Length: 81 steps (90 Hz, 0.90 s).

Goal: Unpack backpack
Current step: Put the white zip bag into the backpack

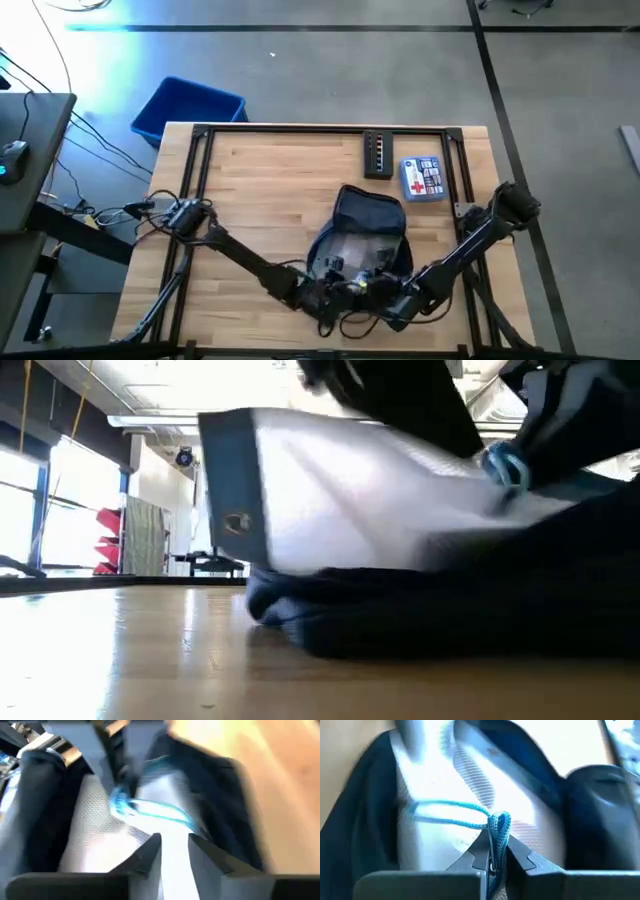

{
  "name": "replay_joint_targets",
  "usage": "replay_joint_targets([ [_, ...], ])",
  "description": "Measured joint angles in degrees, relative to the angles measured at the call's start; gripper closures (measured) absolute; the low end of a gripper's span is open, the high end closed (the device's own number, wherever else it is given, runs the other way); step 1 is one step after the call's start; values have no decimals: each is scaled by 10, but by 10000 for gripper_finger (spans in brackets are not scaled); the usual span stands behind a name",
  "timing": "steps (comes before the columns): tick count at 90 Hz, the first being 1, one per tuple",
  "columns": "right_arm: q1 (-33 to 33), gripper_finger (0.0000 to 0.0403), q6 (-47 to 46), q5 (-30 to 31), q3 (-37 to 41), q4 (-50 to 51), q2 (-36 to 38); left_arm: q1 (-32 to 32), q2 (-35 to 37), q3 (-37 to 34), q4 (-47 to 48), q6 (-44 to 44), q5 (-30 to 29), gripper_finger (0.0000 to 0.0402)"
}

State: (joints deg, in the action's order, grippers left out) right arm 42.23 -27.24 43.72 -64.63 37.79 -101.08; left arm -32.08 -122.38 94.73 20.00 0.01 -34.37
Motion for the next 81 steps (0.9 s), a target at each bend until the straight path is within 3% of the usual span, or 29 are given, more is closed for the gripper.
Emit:
replay_joint_targets([
  [17,17,397,-144,68,-29,166,18,-33,36,7,60,-22,16,288],
  [30,29,398,-233,84,-44,253,18,-49,34,6,88,22,19,287],
  [44,43,399,-295,86,-58,323,18,-42,25,5,135,11,10,288],
  [69,59,399,-338,88,-81,377,21,9,-13,5,94,121,56,288],
  [81,62,399,-338,86,-81,379,21,39,-41,5,84,174,39,288],
])
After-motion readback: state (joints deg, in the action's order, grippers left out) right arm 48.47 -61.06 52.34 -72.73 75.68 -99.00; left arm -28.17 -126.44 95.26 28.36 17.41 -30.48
